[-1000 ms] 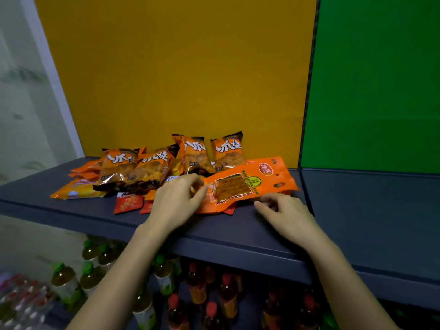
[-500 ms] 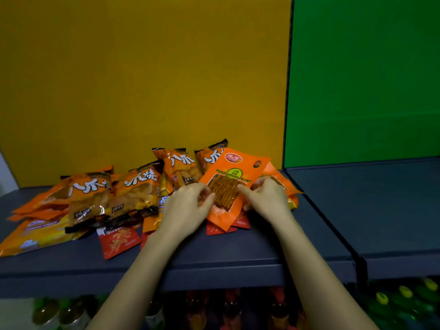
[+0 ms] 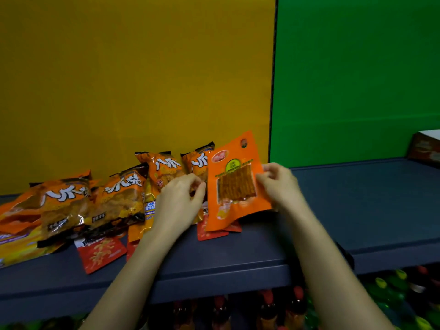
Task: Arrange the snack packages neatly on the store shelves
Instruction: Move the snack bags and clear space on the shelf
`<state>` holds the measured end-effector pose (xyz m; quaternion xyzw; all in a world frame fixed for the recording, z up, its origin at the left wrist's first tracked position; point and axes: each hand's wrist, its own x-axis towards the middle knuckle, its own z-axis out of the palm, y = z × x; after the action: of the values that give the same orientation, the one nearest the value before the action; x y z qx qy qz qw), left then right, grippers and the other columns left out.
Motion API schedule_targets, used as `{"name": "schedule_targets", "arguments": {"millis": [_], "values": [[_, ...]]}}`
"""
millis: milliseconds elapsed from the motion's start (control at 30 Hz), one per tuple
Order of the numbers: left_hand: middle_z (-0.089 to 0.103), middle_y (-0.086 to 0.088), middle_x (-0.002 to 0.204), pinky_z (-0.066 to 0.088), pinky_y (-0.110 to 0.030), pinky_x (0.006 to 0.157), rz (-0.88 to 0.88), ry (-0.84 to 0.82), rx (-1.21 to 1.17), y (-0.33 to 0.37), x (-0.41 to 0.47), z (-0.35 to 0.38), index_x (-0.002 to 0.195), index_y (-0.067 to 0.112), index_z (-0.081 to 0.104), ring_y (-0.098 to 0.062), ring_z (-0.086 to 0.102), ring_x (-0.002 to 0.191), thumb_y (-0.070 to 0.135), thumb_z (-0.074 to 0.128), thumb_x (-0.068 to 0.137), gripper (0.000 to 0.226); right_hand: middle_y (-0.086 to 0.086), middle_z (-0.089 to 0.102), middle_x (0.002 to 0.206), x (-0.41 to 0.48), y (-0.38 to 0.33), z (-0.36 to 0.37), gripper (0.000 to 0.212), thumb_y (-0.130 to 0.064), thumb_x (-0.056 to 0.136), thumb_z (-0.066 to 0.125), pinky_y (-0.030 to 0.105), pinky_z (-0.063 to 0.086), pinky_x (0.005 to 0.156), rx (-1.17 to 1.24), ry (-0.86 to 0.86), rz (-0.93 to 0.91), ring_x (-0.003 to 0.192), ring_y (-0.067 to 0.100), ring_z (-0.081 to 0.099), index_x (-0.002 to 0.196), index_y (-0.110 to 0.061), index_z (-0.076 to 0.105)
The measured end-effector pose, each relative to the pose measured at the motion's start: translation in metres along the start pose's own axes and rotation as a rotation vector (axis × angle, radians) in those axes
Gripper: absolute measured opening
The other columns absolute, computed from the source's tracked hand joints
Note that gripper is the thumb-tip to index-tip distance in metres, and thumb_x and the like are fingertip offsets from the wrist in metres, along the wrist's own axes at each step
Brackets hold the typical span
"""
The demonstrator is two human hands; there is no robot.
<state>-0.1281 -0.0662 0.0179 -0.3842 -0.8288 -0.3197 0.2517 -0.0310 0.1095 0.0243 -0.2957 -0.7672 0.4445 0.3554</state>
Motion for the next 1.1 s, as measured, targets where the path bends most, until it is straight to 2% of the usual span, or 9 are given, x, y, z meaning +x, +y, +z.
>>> {"name": "schedule_targets", "arguments": {"millis": [67, 167, 333, 433, 567, 667, 767, 867, 1100], "values": [[0.068, 0.001, 0.097, 0.048, -0.032, 0.076, -0.009, -0.032, -0.003, 0.008, 0.006, 0.006, 0.095, 0.016, 0.066, -0.019, 0.061, 0.091, 0.029, 0.050, 0.093, 0.021, 0.002, 0.064, 0.081, 0.007, 0.008, -0.032, 0.016, -0.012, 0.087, 0.057, 0.036, 0.049, 0.072, 0.086, 0.009, 0.010, 0.076, 0.022, 0.062, 0.075, -0.021, 0.058], [0.069, -0.004, 0.098, 0.050, -0.039, 0.081, -0.033, -0.154, -0.004, 0.022, 0.013, 0.022, 0.096, 0.015, 0.067, -0.027, 0.061, 0.097, 0.031, 0.048, 0.093, 0.025, 0.002, 0.058, 0.073, 0.009, 0.021, -0.085, 0.020, -0.009, 0.090, 0.055, 0.023, 0.042, 0.055, 0.136, 0.069, 0.037, 0.060, 0.012, 0.050, 0.073, -0.020, 0.057], [0.068, -0.010, 0.103, 0.048, -0.036, 0.076, -0.043, -0.293, 0.104, 0.048, 0.024, 0.054, 0.097, 0.007, 0.067, -0.028, 0.062, 0.097, 0.039, 0.047, 0.093, 0.038, 0.007, 0.059, 0.076, 0.003, 0.046, -0.142, 0.014, -0.010, 0.093, 0.052, 0.018, 0.047, 0.046, 0.222, 0.160, 0.171, 0.051, 0.011, 0.059, 0.104, -0.010, 0.060], [0.066, -0.013, 0.105, 0.047, -0.036, 0.075, -0.117, -0.355, 0.209, 0.055, 0.034, 0.065, 0.097, 0.003, 0.064, -0.032, 0.060, 0.100, 0.052, 0.044, 0.091, 0.053, 0.009, 0.059, 0.078, -0.004, 0.054, -0.158, 0.018, -0.011, 0.095, 0.048, 0.028, 0.044, 0.054, 0.250, 0.160, 0.228, 0.061, 0.019, 0.054, 0.111, -0.010, 0.058], [0.065, -0.012, 0.105, 0.047, -0.036, 0.079, -0.209, -0.441, 0.241, 0.064, 0.045, 0.076, 0.096, 0.005, 0.065, -0.031, 0.059, 0.103, 0.073, 0.044, 0.078, 0.074, 0.010, 0.060, 0.076, -0.008, 0.058, -0.163, 0.014, -0.012, 0.096, 0.046, 0.030, 0.042, 0.054, 0.232, 0.170, 0.259, 0.060, 0.021, 0.054, 0.105, -0.011, 0.057], [0.061, -0.013, 0.116, 0.043, -0.040, 0.091, -0.240, -0.505, 0.287, 0.069, 0.050, 0.084, 0.105, 0.006, 0.063, -0.032, 0.051, 0.115, 0.080, 0.042, 0.072, 0.084, 0.011, 0.062, 0.076, -0.008, 0.062, -0.164, 0.014, -0.012, 0.097, 0.045, 0.028, 0.047, 0.048, 0.226, 0.159, 0.273, 0.059, 0.021, 0.056, 0.094, -0.013, 0.059], [0.054, -0.014, 0.128, 0.037, -0.044, 0.098, -0.290, -0.572, 0.203, 0.069, 0.054, 0.089, 0.113, 0.007, 0.059, -0.034, 0.040, 0.125, 0.079, 0.049, 0.069, 0.086, 0.009, 0.062, 0.075, -0.009, 0.066, -0.165, 0.019, -0.015, 0.097, 0.045, 0.020, 0.046, 0.036, 0.205, 0.161, 0.282, 0.056, 0.019, 0.056, 0.083, -0.019, 0.057], [0.055, -0.013, 0.128, 0.043, -0.043, 0.099, -0.375, -0.609, 0.060, 0.064, 0.060, 0.094, 0.114, 0.007, 0.057, -0.033, 0.046, 0.121, 0.076, 0.062, 0.060, 0.088, 0.008, 0.062, 0.076, -0.010, 0.068, -0.168, 0.019, -0.016, 0.098, 0.045, 0.018, 0.045, 0.033, 0.218, 0.164, 0.295, 0.058, 0.019, 0.057, 0.083, -0.021, 0.056], [0.061, -0.016, 0.121, 0.048, -0.040, 0.089, -0.499, -0.566, -0.186, 0.063, 0.070, 0.093, 0.116, 0.000, 0.057, -0.032, 0.058, 0.112, 0.046, 0.081, 0.063, 0.075, 0.008, 0.062, 0.078, -0.011, 0.072, -0.167, 0.011, -0.015, 0.097, 0.046, 0.025, 0.045, 0.044, 0.228, 0.197, 0.312, 0.060, 0.019, 0.057, 0.095, -0.016, 0.057]]}}
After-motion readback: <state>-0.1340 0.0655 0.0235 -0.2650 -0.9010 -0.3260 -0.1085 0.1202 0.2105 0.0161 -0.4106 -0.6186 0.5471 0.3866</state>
